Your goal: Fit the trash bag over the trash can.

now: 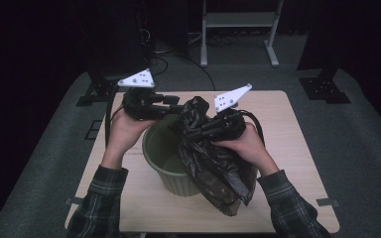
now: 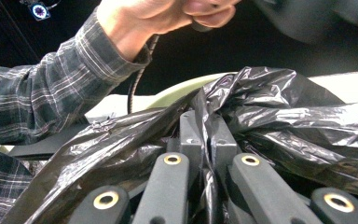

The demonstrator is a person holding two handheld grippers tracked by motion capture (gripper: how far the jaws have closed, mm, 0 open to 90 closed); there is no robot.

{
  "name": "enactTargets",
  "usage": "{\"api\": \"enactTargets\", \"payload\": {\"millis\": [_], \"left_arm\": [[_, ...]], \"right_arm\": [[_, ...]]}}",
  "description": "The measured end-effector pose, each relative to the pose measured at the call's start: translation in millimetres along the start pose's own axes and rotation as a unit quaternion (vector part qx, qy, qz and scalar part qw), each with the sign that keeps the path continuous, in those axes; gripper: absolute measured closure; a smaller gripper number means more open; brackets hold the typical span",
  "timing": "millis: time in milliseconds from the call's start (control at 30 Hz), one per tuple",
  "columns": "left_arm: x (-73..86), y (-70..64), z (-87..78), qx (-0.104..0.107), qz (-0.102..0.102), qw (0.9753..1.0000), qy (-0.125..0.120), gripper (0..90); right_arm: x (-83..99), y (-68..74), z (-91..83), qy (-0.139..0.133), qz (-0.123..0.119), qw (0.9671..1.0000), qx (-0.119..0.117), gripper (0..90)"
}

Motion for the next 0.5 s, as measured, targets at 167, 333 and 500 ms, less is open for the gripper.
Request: {"api": "enactTargets", "payload": {"millis": [167,333,500], "left_arm": [[-10.2,1.1,24.0,0.013,-0.007,0.9999,0.002,62.3],[-19.9,0.8,41.7,0.021,-0.008,0.9997,0.005,62.3],[-20.8,-3.4,57.0,0.016,0.007,0.9994,0.029,62.3]], "right_arm": [[0.3,0.0,0.4,0.001,-0.002,1.0,-0.002,87.5],[-0.1,0.5,3.5,0.005,-0.002,1.0,-0.006,87.5],[-1.6,3.1,6.2,0.003,-0.005,0.9999,-0.014,87.6]]}}
Point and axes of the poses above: each handheld gripper's, and its own axes: z roughly forward along the jaws, x roughly out of its underside, y roughly to its left, the point moved 3 cm from there along z, roughly forward along the jaws, and after that the axes turned 14 degrees about -x, right-handed, at the moved point
